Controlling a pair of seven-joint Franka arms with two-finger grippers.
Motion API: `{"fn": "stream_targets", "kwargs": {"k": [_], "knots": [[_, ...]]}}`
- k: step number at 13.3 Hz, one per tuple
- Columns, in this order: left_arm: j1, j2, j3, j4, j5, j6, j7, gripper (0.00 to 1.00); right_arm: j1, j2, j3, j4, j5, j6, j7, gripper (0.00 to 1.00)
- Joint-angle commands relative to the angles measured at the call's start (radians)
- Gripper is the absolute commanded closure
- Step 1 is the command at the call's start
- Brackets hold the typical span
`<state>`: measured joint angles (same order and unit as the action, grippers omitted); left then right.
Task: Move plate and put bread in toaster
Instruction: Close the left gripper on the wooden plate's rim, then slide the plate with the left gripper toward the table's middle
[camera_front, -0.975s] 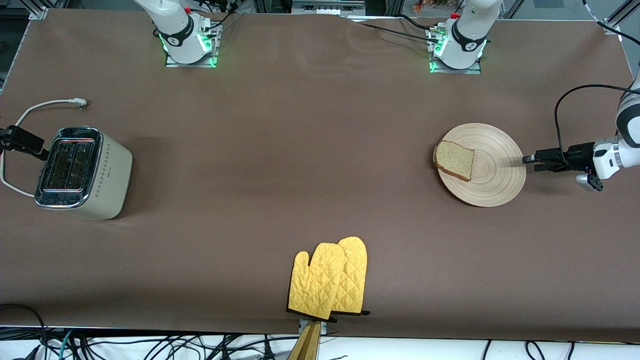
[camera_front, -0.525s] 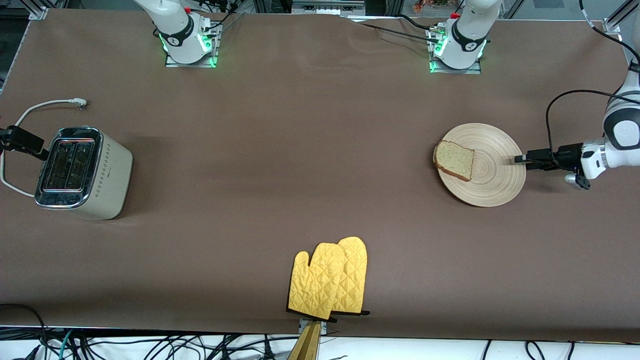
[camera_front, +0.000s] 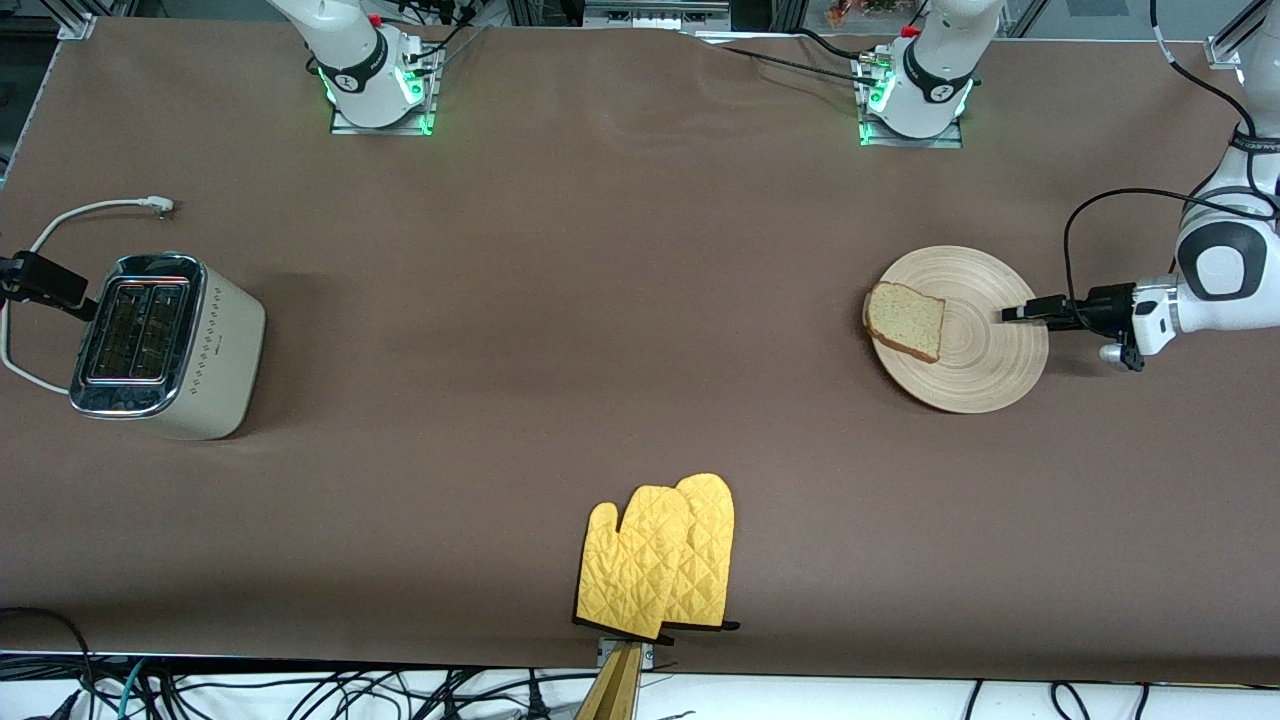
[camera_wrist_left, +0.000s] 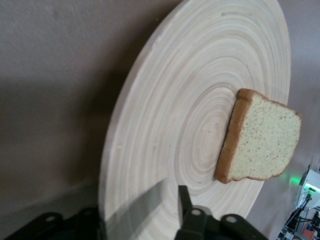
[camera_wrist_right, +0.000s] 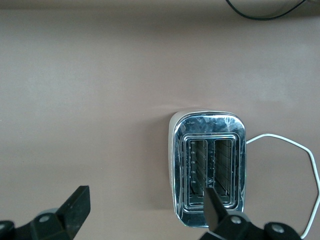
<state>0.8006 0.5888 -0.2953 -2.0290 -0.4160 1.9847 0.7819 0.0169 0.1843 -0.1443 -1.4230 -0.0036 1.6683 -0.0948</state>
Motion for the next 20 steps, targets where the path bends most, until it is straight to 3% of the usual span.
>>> {"fn": "stream_targets", "kwargs": {"k": [1, 10, 20], "knots": [[-0.001, -0.003, -0.001, -0.025, -0.03, 0.013, 0.005, 1.0, -0.008, 0.004, 0.003, 0.019, -0.001, -0.005, -0.01, 0.0], [-0.006, 0.003, -0.013, -0.014, -0.03, -0.006, 0.003, 1.0, -0.009, 0.004, 0.003, 0.019, -0.001, -0.007, -0.011, 0.0], [-0.061, 0.022, -0.156, -0.011, -0.34, -0.084, -0.013, 1.0, -0.009, 0.006, 0.003, 0.019, 0.004, -0.009, -0.01, 0.0]]}}
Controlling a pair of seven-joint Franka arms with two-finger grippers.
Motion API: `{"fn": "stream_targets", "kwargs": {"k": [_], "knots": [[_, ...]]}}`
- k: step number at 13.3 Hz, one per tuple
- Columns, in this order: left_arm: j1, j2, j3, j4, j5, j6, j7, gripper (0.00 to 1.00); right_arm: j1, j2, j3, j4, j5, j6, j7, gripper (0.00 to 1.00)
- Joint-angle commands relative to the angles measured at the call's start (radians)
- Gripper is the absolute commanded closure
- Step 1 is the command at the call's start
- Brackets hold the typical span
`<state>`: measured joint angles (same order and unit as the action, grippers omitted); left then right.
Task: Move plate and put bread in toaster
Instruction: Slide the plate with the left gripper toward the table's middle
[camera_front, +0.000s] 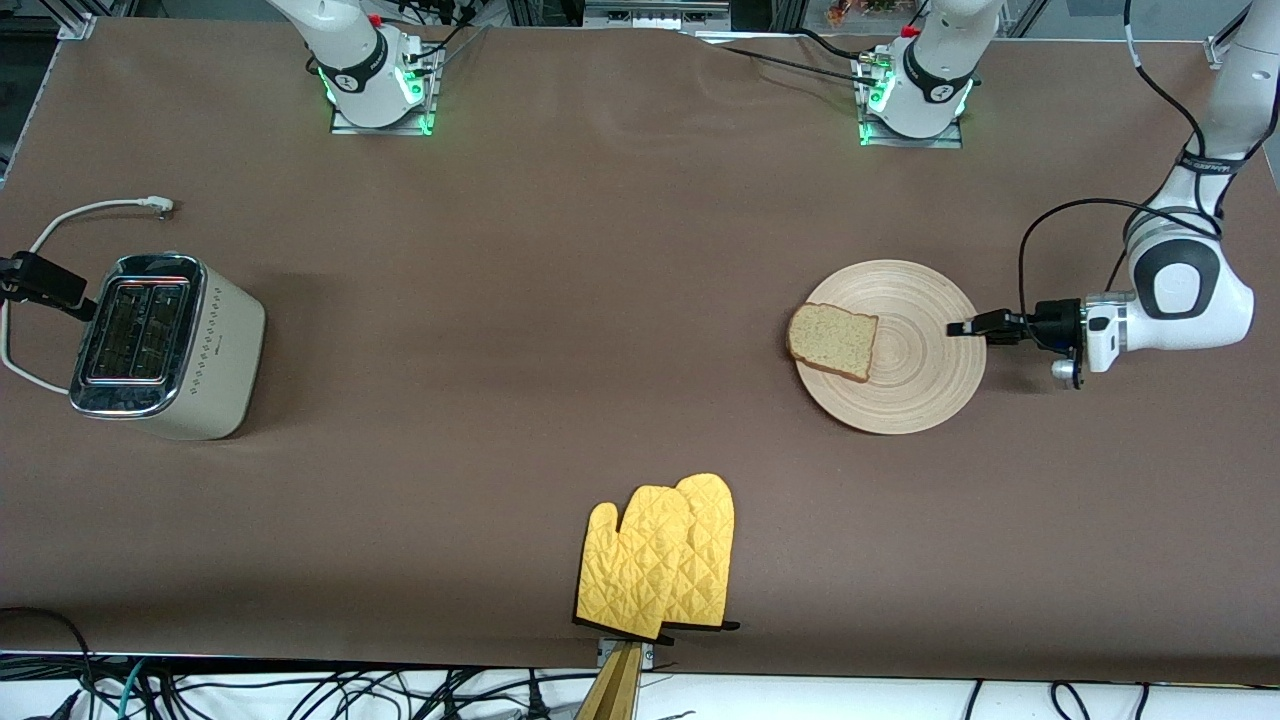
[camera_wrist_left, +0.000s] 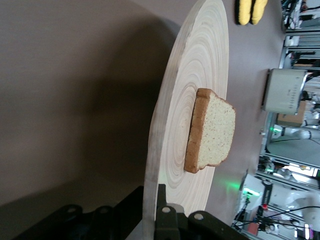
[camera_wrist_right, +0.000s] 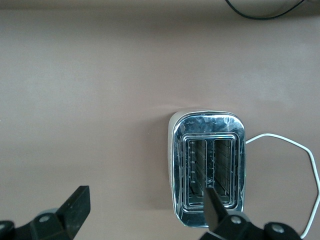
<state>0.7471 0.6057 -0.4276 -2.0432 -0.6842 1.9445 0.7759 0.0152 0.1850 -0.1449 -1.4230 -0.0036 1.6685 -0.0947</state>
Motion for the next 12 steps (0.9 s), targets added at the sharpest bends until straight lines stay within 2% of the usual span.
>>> {"fn": "stream_targets", "kwargs": {"k": [1, 4, 9, 12], "knots": [[-0.02, 0.022, -0.029, 0.003, -0.124, -0.064, -0.016, 1.0, -0.008, 0.005, 0.002, 0.019, 0.004, -0.007, -0.01, 0.0], [-0.108, 0.051, -0.045, 0.003, -0.248, -0.073, -0.018, 1.0, -0.006, 0.005, 0.002, 0.018, -0.006, -0.015, -0.005, 0.0], [-0.436, 0.022, -0.007, 0.02, -0.492, -0.058, -0.007, 1.0, -0.008, 0.005, 0.001, 0.015, -0.004, -0.012, -0.005, 0.0], [-0.654, 0.023, 0.035, 0.038, -0.651, 0.1, -0.003, 1.0, -0.009, 0.007, 0.001, 0.007, -0.003, -0.019, 0.006, 0.0]]}}
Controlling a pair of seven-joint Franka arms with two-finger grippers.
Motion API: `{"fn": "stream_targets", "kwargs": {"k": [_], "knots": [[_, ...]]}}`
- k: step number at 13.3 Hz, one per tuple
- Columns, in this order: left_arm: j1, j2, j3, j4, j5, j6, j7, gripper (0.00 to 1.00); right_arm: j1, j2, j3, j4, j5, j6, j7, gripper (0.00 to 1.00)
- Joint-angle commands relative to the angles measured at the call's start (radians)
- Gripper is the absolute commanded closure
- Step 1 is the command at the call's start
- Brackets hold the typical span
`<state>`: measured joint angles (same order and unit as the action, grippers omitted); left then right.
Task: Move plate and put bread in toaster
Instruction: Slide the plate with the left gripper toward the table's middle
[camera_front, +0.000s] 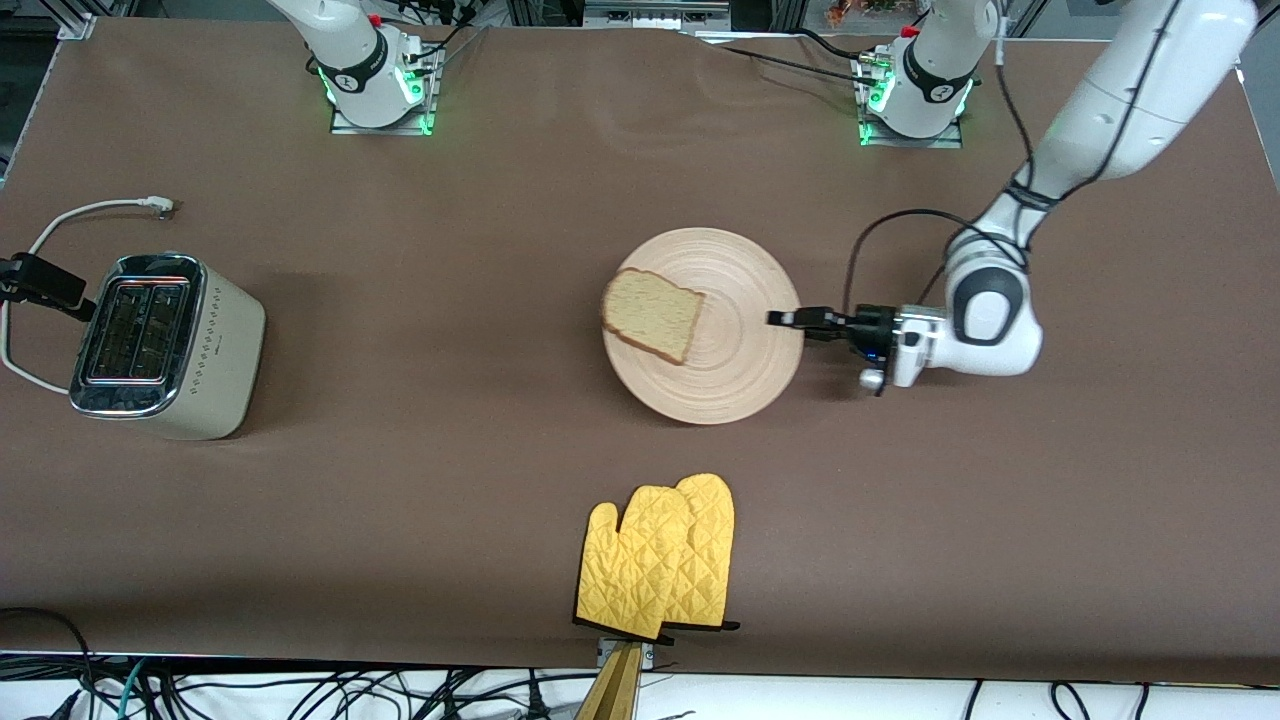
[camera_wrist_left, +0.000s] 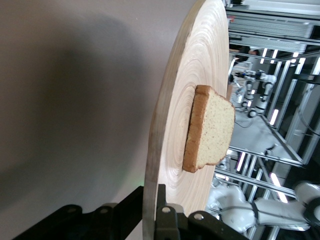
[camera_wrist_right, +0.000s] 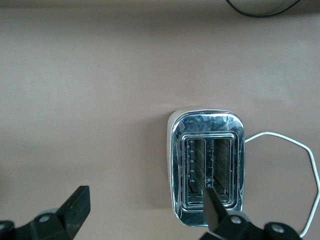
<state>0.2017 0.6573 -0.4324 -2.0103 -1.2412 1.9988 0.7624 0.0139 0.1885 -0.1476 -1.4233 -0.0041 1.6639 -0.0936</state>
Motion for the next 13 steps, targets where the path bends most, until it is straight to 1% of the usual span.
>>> {"fn": "stream_targets", "kwargs": {"k": [1, 3, 4, 6, 8, 9, 11, 12, 13], "knots": [[-0.173, -0.019, 0.041, 0.008, -0.147, 0.105, 0.011, 1.0, -0.009, 0.009, 0.003, 0.001, -0.004, -0.016, 0.003, 0.0], [-0.286, -0.001, 0.058, 0.045, -0.225, 0.216, 0.008, 1.0, -0.011, 0.017, 0.003, -0.002, -0.002, -0.016, 0.008, 0.0], [-0.327, 0.014, 0.07, 0.053, -0.274, 0.23, 0.008, 1.0, -0.015, 0.017, 0.003, -0.002, 0.003, -0.016, 0.011, 0.0], [-0.414, 0.074, 0.107, 0.122, -0.368, 0.232, 0.015, 1.0, -0.019, 0.02, 0.003, -0.002, 0.01, -0.016, 0.011, 0.0], [-0.505, 0.143, 0.162, 0.188, -0.469, 0.253, 0.067, 1.0, -0.02, 0.022, 0.003, -0.005, 0.01, -0.018, 0.006, 0.0], [-0.53, 0.168, 0.178, 0.205, -0.512, 0.253, 0.099, 1.0, -0.02, 0.031, 0.003, -0.017, 0.012, -0.018, 0.006, 0.0], [-0.538, 0.173, 0.185, 0.209, -0.531, 0.253, 0.117, 1.0, -0.015, 0.037, 0.005, -0.042, 0.015, -0.016, 0.012, 0.0], [-0.538, 0.17, 0.192, 0.209, -0.531, 0.253, 0.115, 1.0, -0.015, 0.052, 0.006, -0.046, 0.035, -0.016, 0.012, 0.0], [-0.538, 0.168, 0.196, 0.209, -0.531, 0.255, 0.115, 1.0, -0.015, 0.06, 0.007, -0.057, 0.079, -0.015, 0.014, 0.0]]}}
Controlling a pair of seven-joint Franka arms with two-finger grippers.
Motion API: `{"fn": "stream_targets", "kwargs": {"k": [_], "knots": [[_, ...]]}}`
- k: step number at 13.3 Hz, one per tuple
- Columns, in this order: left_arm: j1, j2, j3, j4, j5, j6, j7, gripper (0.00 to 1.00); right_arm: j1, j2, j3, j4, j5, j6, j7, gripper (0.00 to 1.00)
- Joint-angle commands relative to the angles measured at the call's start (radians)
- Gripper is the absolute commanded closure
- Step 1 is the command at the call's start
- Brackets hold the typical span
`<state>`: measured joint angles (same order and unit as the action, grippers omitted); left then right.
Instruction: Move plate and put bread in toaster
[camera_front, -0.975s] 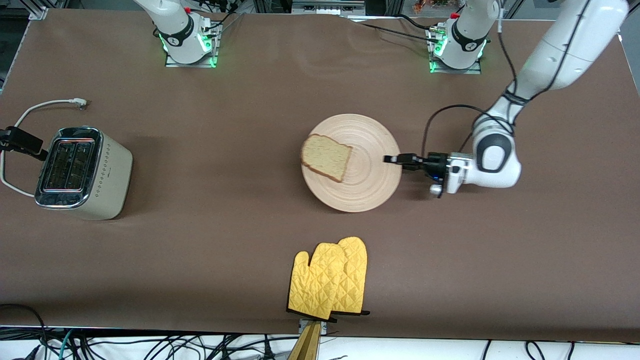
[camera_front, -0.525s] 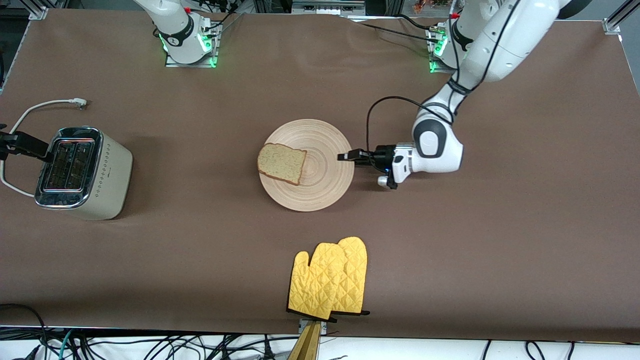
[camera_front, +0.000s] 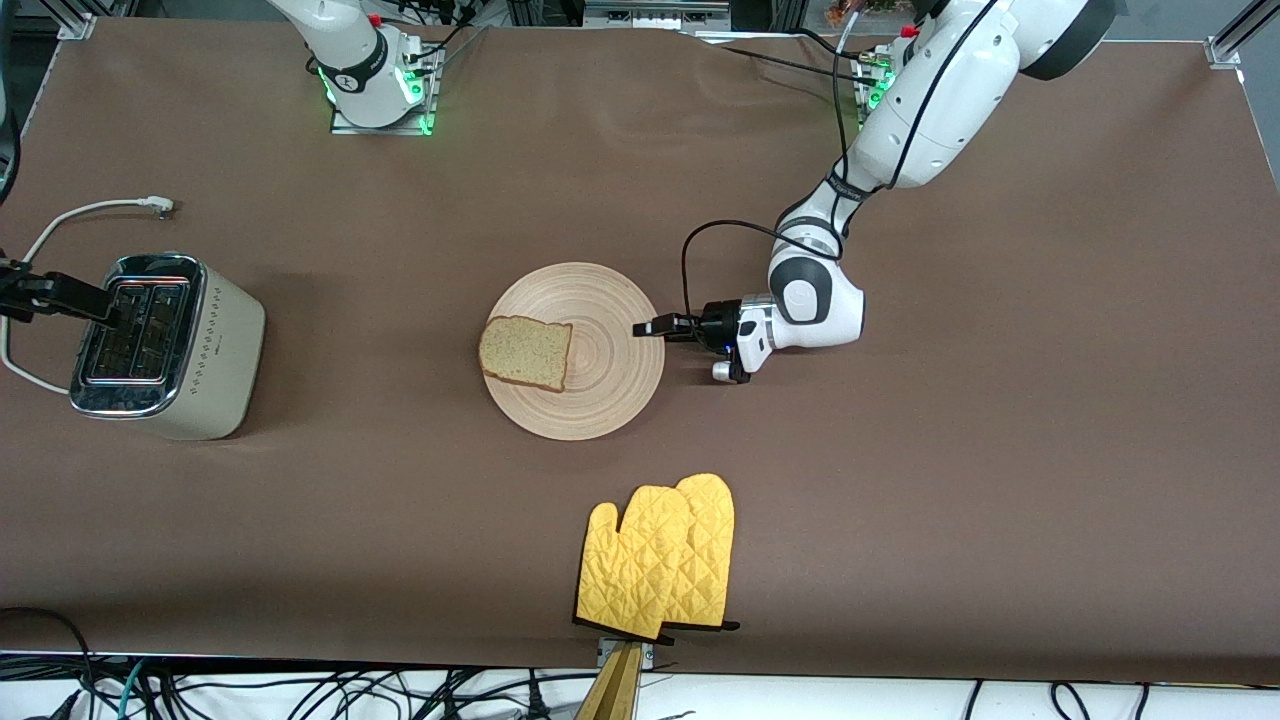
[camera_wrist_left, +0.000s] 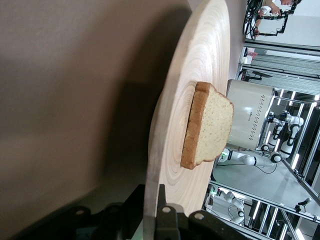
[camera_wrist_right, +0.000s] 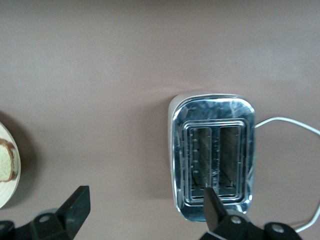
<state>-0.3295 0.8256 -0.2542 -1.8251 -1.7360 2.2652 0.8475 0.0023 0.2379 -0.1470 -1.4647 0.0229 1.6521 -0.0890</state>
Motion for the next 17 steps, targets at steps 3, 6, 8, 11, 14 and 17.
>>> {"fn": "stream_targets", "kwargs": {"k": [3, 6, 8, 11, 14, 17], "knots": [[-0.006, -0.017, 0.036, 0.017, -0.031, -0.006, 0.019, 0.68, 0.017, 0.043, 0.01, -0.055, 0.141, 0.018, 0.026, 0.0], [0.001, -0.048, 0.036, 0.001, -0.03, 0.017, 0.016, 0.25, 0.1, 0.067, 0.011, -0.115, 0.155, 0.104, 0.115, 0.0], [0.035, -0.1, 0.036, -0.037, -0.027, 0.019, -0.016, 0.18, 0.159, 0.075, 0.011, -0.193, 0.198, 0.214, 0.173, 0.0], [0.143, -0.271, 0.036, -0.187, 0.031, 0.039, -0.045, 0.0, 0.223, 0.125, 0.011, -0.27, 0.331, 0.32, 0.238, 0.0], [0.274, -0.426, 0.036, -0.285, 0.308, 0.039, -0.15, 0.0, 0.327, 0.173, 0.011, -0.335, 0.331, 0.498, 0.326, 0.0], [0.358, -0.563, 0.033, -0.301, 0.721, 0.027, -0.373, 0.0, 0.441, 0.239, 0.009, -0.335, 0.33, 0.599, 0.455, 0.0]]}}
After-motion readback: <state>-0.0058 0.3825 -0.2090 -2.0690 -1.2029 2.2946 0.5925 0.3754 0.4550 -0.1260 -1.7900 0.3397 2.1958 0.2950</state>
